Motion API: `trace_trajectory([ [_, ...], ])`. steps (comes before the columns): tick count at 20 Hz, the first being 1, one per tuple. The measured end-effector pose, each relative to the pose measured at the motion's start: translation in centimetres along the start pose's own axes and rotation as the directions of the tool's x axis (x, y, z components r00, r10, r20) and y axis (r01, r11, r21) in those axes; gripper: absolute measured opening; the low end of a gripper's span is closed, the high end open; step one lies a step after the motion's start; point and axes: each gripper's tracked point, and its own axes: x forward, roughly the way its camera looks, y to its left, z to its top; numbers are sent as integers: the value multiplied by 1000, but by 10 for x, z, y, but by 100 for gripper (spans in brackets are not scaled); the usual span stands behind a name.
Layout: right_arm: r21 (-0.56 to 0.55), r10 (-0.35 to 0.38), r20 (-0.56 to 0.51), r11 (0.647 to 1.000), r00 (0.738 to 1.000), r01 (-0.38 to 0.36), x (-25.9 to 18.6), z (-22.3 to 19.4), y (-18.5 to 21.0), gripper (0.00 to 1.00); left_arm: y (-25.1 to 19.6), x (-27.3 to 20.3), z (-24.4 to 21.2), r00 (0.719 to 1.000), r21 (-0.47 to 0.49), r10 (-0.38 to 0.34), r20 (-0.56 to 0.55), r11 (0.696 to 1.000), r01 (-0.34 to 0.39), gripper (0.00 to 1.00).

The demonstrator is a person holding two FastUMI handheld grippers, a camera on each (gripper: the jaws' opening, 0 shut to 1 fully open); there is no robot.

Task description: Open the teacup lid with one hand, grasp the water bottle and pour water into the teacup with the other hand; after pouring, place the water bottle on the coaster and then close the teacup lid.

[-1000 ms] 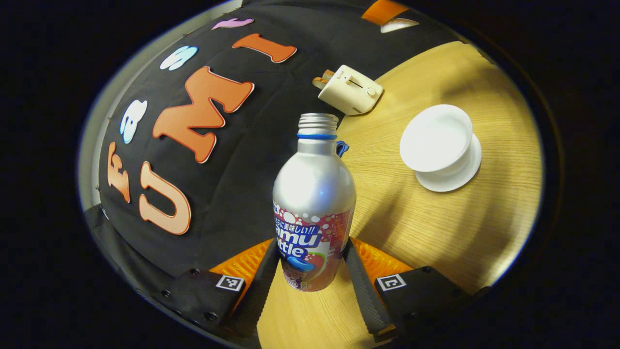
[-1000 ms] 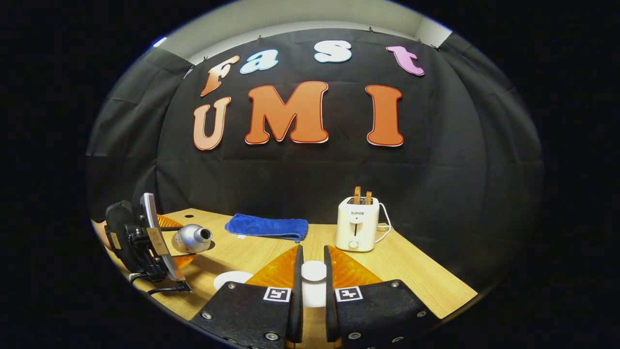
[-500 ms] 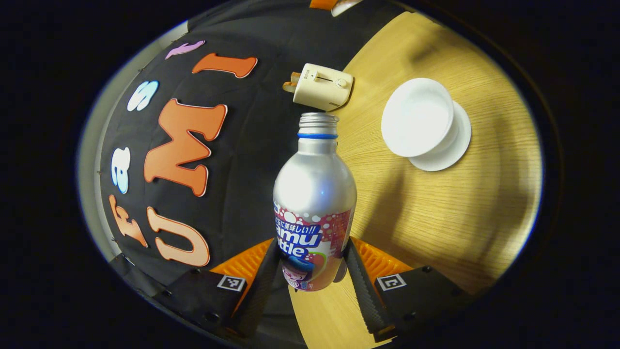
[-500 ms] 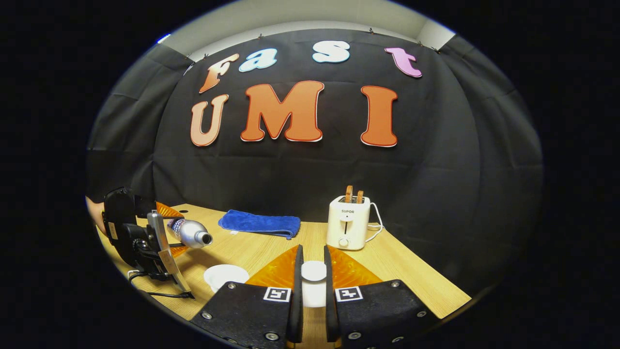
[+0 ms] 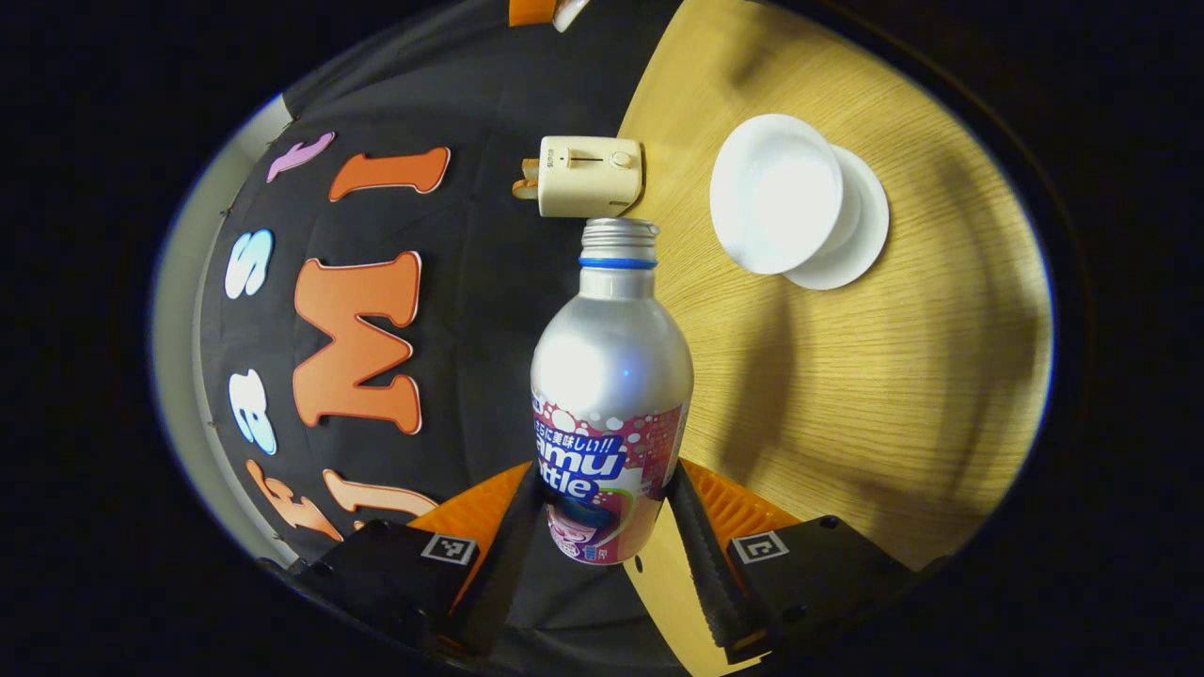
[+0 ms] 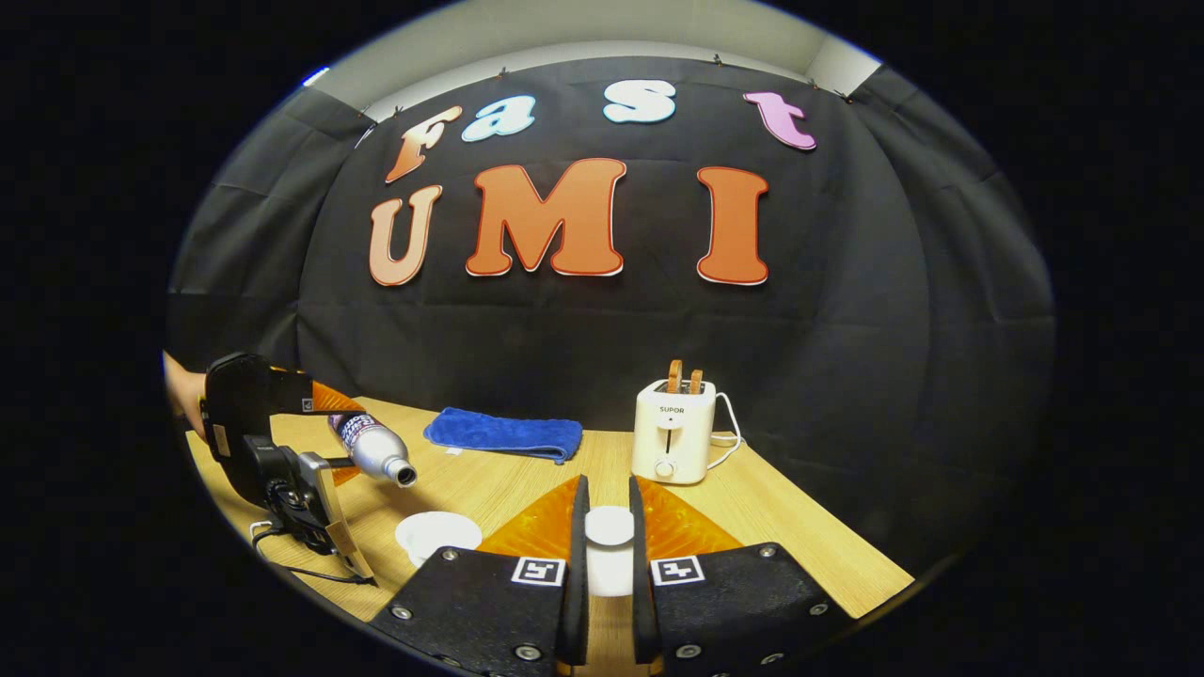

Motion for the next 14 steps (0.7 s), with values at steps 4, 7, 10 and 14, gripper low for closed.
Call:
trace_trajectory([
  [4, 0, 0, -2, 1000, 1000, 0, -2, -1, -2, 19, 3, -3, 6, 1000, 59, 0, 18, 998, -1, 84],
  [7, -5, 1, -7, 1000, 1000, -1, -1, -4, -3, 19, 6, -4, 8, 1000, 104, -5, 26, 995, 2, 82],
  [10, -2, 1, -10, 1000, 1000, -1, -3, -6, -7, 19, 7, -5, 10, 1000, 137, -7, 28, 991, 3, 82],
  [14, 1, -4, -15, 1000, 1000, 4, -3, -7, -13, 19, 10, -6, 11, 1000, 192, -7, 30, 981, 1, 82],
])
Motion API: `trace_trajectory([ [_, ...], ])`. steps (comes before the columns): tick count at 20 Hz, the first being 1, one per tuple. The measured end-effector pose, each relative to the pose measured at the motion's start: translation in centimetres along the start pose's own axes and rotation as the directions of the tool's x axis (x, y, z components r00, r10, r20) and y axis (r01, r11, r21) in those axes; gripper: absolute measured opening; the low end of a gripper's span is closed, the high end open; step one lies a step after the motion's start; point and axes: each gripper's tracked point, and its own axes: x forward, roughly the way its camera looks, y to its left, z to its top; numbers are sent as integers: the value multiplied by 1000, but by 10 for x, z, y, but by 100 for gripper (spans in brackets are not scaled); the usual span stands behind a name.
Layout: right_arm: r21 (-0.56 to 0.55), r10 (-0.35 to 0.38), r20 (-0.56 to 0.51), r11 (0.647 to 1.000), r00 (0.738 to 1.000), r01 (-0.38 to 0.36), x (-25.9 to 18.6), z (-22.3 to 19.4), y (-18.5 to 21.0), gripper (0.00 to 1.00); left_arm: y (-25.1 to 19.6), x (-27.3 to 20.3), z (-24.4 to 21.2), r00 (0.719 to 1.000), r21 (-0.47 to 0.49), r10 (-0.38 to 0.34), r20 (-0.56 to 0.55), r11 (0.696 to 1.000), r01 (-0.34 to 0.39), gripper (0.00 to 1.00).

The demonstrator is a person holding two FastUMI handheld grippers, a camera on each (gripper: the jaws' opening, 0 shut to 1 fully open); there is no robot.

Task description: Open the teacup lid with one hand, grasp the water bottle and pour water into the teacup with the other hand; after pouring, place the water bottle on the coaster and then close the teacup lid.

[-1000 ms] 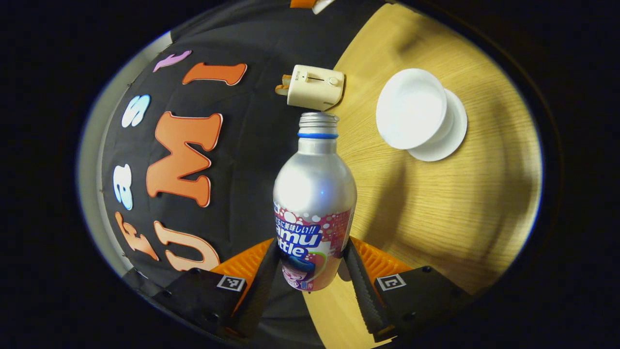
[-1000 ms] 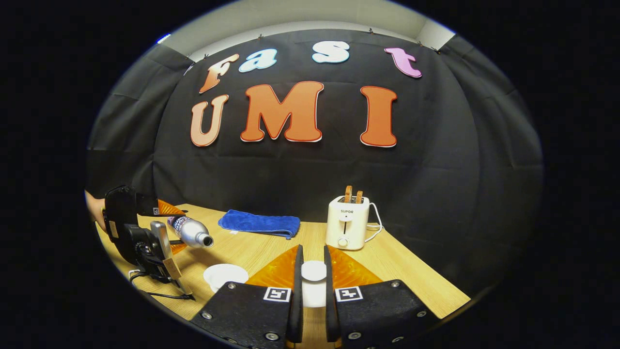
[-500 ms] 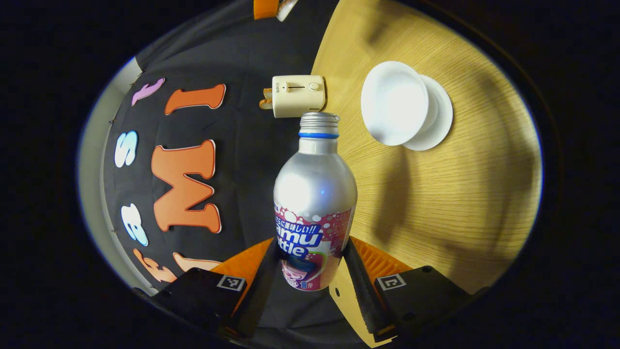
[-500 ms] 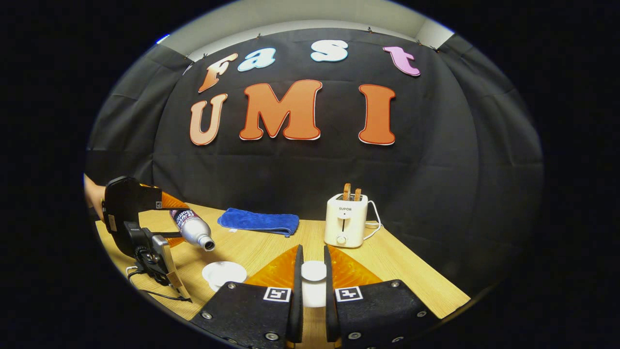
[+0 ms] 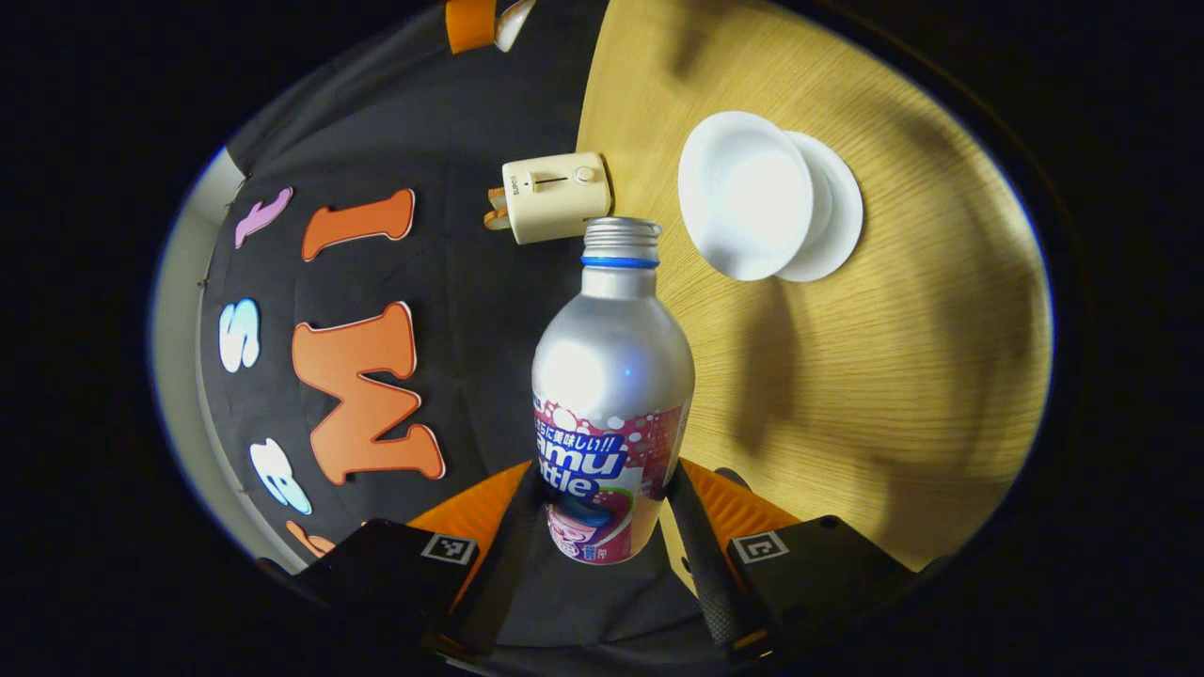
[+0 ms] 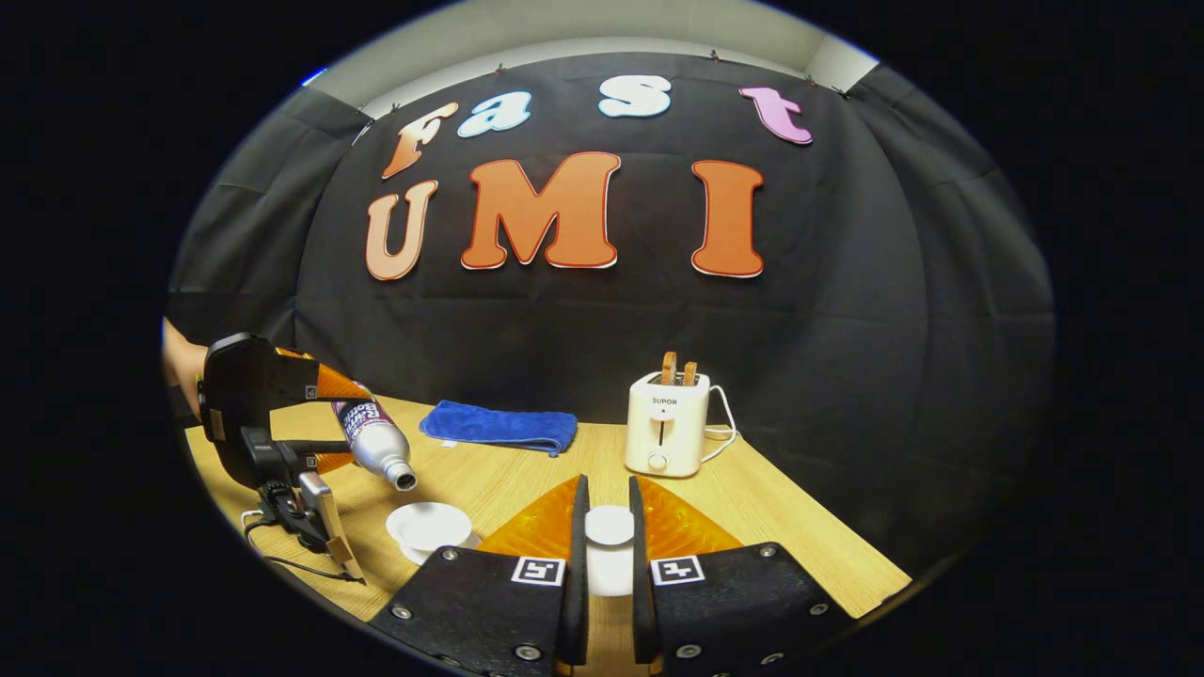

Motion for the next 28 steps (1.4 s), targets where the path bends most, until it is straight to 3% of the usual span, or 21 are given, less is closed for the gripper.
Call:
trace_trajectory([
  [20, -24, 15, 16, 1000, 1000, -15, -1, 10, 0, 19, 46, -5, -19, 996, 133, 84, -16, 988, -81, 82],
  [28, -36, 37, 22, 999, 999, -36, -4, 10, 8, 19, 49, -3, -6, 995, 162, 96, 6, 982, -96, 83],
])
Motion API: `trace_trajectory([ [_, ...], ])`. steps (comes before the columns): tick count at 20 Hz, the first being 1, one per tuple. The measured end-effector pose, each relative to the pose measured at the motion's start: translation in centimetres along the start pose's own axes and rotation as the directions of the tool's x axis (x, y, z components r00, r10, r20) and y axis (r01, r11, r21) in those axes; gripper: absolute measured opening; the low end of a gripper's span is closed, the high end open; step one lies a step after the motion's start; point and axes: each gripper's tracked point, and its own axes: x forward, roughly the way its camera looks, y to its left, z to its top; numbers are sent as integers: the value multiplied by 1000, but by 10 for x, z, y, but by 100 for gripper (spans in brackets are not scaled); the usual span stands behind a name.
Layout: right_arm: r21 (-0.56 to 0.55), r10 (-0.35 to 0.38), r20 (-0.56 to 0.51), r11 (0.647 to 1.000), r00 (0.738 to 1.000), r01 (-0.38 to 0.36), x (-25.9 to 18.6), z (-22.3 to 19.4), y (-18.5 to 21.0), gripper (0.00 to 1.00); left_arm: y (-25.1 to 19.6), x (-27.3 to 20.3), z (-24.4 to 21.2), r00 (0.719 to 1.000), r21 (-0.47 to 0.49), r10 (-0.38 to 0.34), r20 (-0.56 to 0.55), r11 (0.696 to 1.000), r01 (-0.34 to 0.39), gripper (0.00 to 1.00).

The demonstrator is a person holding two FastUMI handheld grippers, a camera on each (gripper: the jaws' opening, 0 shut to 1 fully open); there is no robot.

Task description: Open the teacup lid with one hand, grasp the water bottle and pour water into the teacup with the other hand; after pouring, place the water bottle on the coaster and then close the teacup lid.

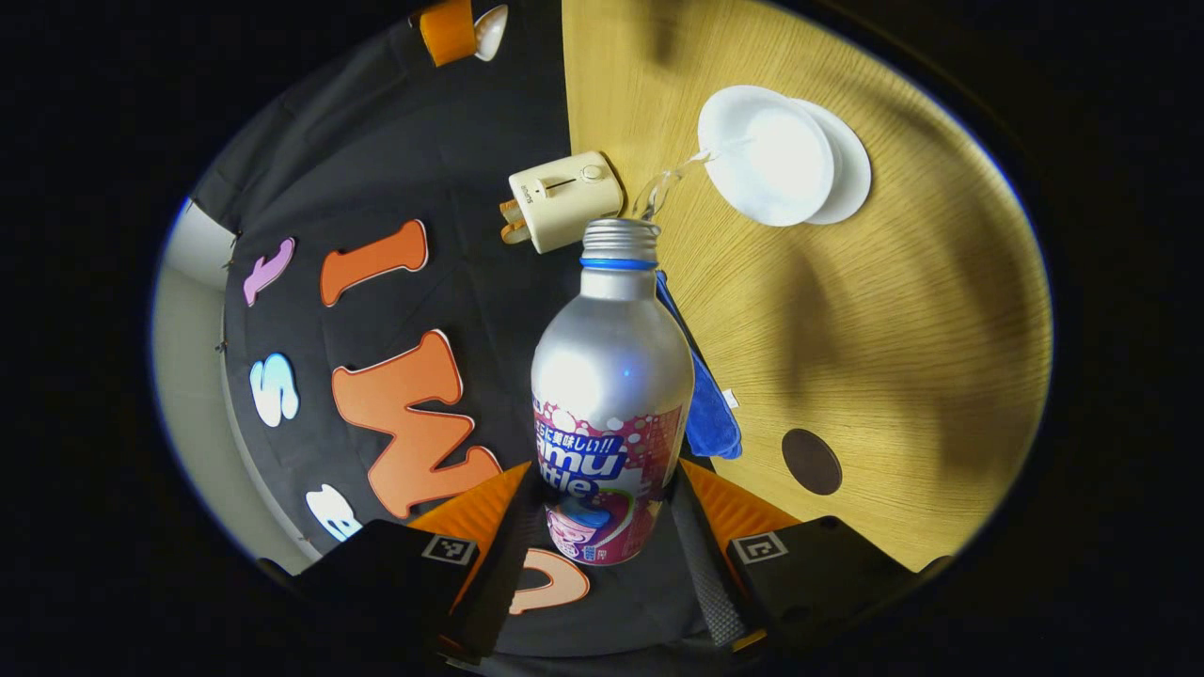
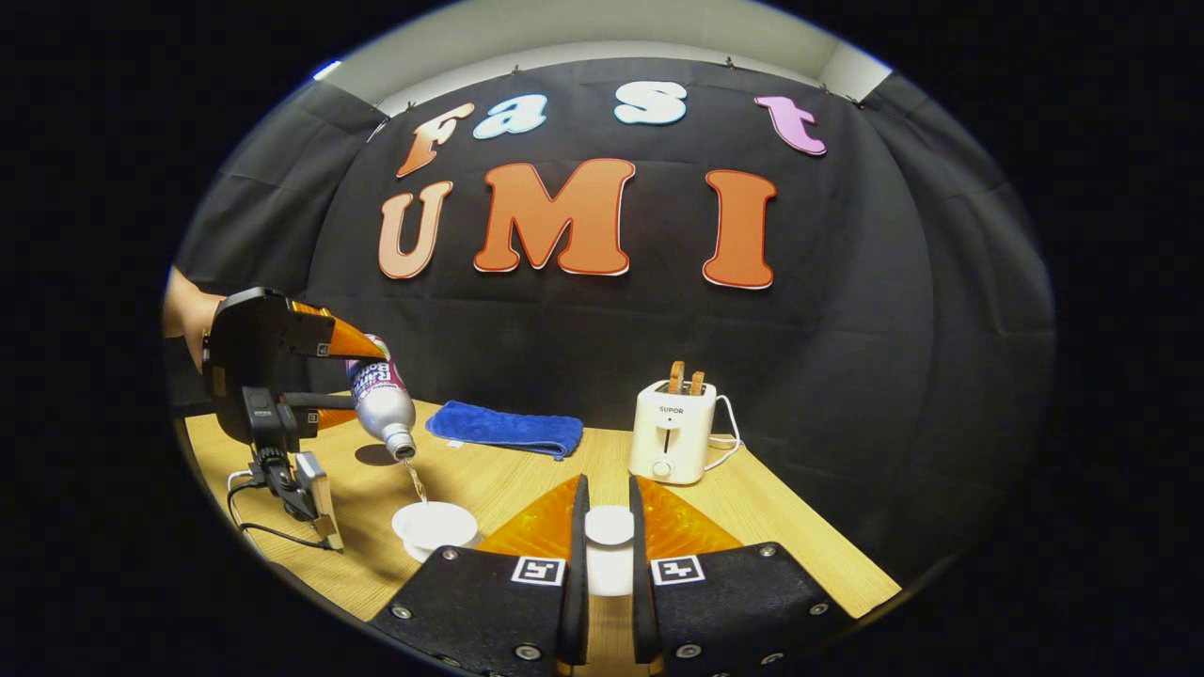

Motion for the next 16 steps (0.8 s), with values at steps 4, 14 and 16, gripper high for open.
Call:
trace_trajectory([
  [4, 1, -2, 2, 1000, 1000, 2, -2, 0, -3, 19, -2, 4, 4, 1000, 20, -3, 2, 1000, 3, 82],
  [14, -1, 7, 0, 1000, 1000, -7, -3, -3, 1, 19, -6, 5, 14, 1000, 72, -3, 17, 997, 1, 83],
  [16, -2, 10, -2, 1000, 1000, -10, -5, -5, 2, 19, -6, 4, 15, 1000, 90, 1, 19, 996, -2, 82],
])
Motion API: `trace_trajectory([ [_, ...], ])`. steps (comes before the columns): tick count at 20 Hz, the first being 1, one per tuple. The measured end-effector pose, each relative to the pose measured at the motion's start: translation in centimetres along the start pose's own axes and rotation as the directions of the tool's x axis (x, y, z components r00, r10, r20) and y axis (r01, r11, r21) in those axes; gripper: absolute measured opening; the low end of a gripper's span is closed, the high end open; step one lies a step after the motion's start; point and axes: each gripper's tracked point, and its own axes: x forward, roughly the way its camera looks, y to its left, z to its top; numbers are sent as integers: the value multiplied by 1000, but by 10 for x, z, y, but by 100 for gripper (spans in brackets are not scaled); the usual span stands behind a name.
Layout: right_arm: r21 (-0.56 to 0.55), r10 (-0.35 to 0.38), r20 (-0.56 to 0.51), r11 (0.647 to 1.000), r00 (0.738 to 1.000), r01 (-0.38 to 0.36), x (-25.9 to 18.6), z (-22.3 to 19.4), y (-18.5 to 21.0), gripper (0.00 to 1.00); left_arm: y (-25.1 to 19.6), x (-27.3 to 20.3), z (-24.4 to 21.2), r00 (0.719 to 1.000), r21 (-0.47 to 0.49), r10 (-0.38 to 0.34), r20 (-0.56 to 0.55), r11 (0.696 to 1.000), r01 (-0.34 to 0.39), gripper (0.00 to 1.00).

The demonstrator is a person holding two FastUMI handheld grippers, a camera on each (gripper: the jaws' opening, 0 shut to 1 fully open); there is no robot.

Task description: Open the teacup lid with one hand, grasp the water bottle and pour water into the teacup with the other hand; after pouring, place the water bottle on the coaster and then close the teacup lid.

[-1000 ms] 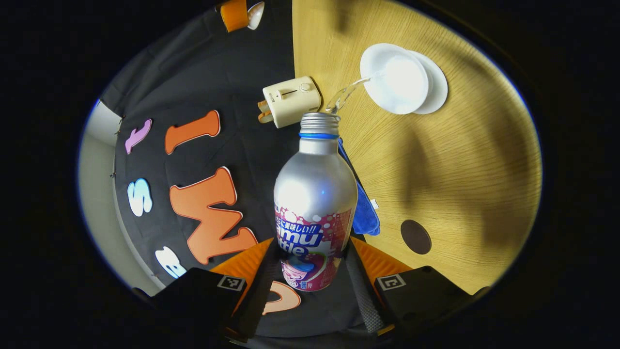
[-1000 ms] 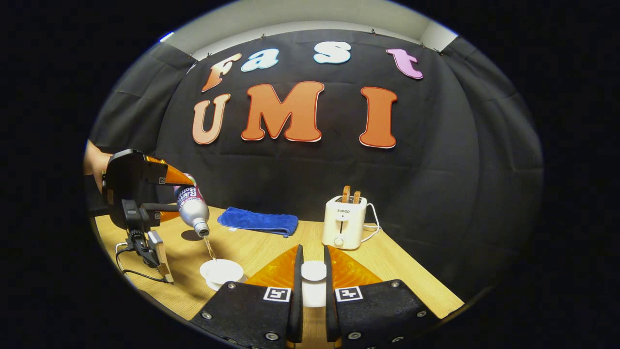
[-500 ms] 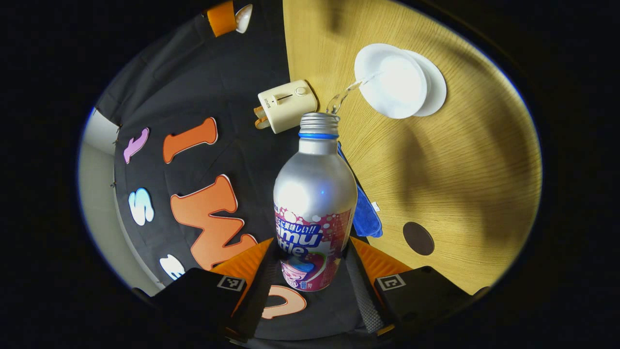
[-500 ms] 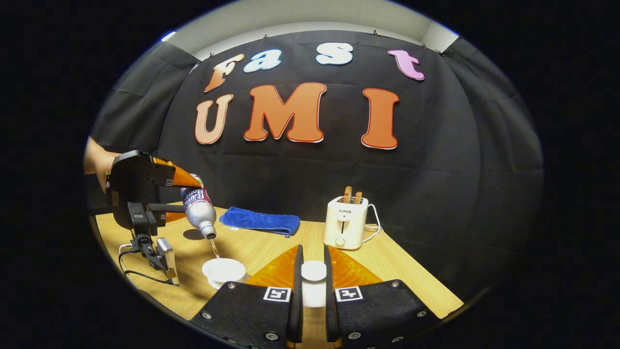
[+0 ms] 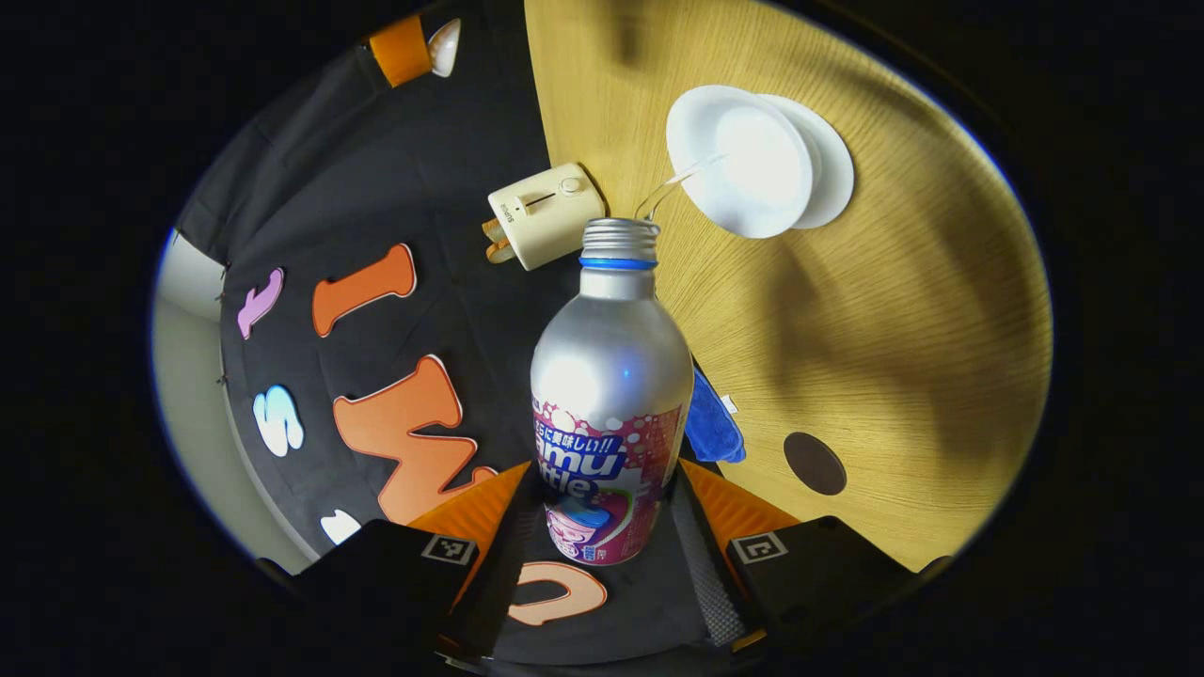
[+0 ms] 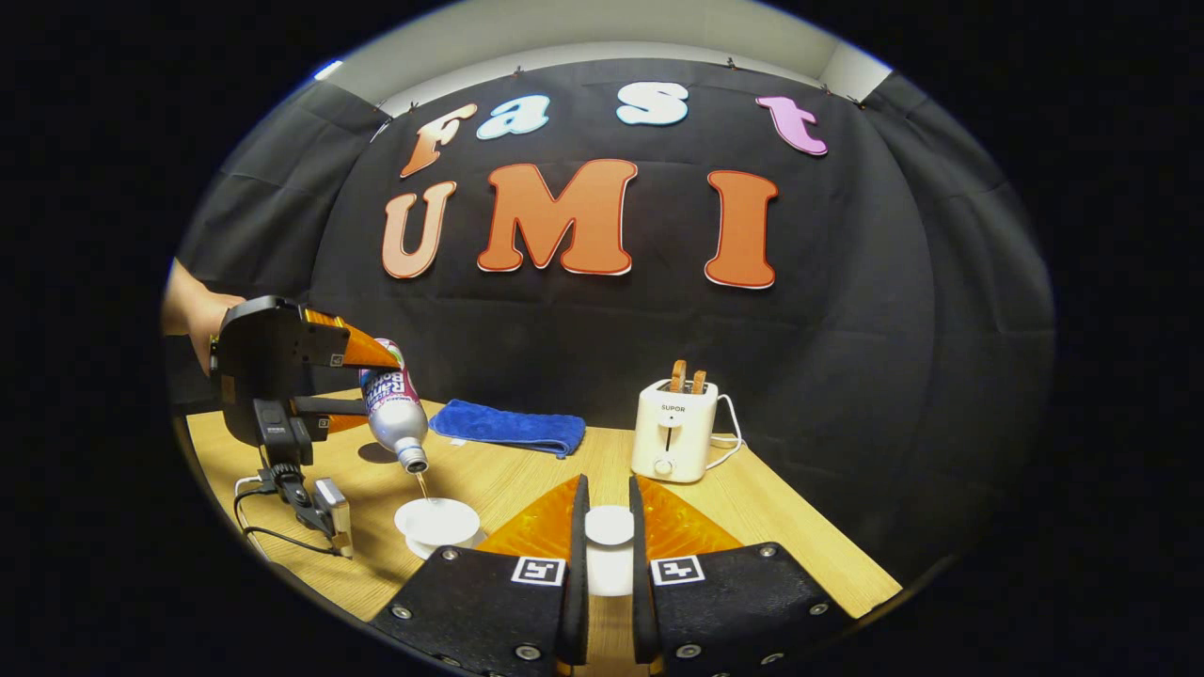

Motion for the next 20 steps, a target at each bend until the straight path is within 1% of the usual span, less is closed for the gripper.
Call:
trace_trajectory([
  [8, -3, 11, -1, 1000, 1000, -11, 1, -1, 7, 19, -1, -1, 5, 1000, 47, 6, 10, 999, -6, 83],
  [12, -5, 14, -2, 1000, 1000, -14, 1, 0, 10, 19, 1, 1, 8, 1000, 52, 17, 17, 998, -18, 83],
  [16, -3, 17, -5, 1000, 1000, -17, 2, -2, 12, 19, 0, 0, 11, 999, 30, 27, 29, 999, -28, 83],
  [20, 6, 18, -3, 1000, 1000, -18, 4, 0, 15, 19, 5, 0, 9, 998, -42, 59, 35, 997, -57, 82],
])
